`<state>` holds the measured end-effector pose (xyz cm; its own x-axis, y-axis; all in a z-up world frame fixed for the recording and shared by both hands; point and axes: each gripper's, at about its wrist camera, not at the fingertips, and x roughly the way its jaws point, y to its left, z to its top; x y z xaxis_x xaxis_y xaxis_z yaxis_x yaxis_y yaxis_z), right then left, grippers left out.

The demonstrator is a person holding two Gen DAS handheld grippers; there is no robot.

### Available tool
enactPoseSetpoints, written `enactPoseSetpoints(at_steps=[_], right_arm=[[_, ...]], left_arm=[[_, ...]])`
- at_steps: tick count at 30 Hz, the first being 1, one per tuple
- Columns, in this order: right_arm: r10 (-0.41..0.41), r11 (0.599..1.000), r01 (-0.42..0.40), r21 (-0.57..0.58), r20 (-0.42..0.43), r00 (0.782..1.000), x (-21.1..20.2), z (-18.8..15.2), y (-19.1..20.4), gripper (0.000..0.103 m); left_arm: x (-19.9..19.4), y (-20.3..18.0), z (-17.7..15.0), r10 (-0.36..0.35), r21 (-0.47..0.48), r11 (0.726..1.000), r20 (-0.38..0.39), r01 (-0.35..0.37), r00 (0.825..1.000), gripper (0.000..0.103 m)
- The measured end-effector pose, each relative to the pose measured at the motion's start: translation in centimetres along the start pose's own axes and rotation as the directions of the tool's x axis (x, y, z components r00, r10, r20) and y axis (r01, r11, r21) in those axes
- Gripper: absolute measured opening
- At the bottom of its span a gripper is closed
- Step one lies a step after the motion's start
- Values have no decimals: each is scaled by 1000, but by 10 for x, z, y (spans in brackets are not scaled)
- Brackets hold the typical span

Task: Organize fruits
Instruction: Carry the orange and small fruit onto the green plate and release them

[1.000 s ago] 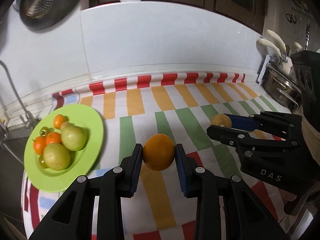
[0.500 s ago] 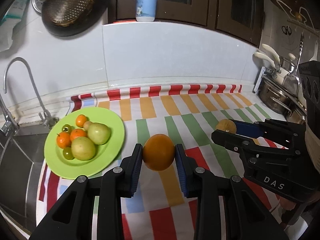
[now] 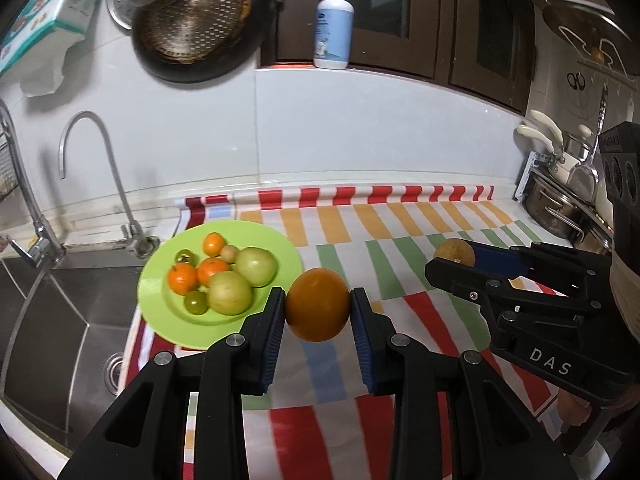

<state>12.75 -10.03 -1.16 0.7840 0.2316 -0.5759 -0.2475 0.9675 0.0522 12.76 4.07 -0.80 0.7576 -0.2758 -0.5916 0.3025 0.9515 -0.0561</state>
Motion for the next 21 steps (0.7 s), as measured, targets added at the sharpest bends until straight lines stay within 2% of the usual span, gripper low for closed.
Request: enactPoseSetpoints(at_steps=[21], right_arm=[[36, 999, -36, -26, -16, 999, 41, 15, 79, 31]], left_arm=[[-15, 87, -12, 60, -39, 997, 13, -59, 998, 33]])
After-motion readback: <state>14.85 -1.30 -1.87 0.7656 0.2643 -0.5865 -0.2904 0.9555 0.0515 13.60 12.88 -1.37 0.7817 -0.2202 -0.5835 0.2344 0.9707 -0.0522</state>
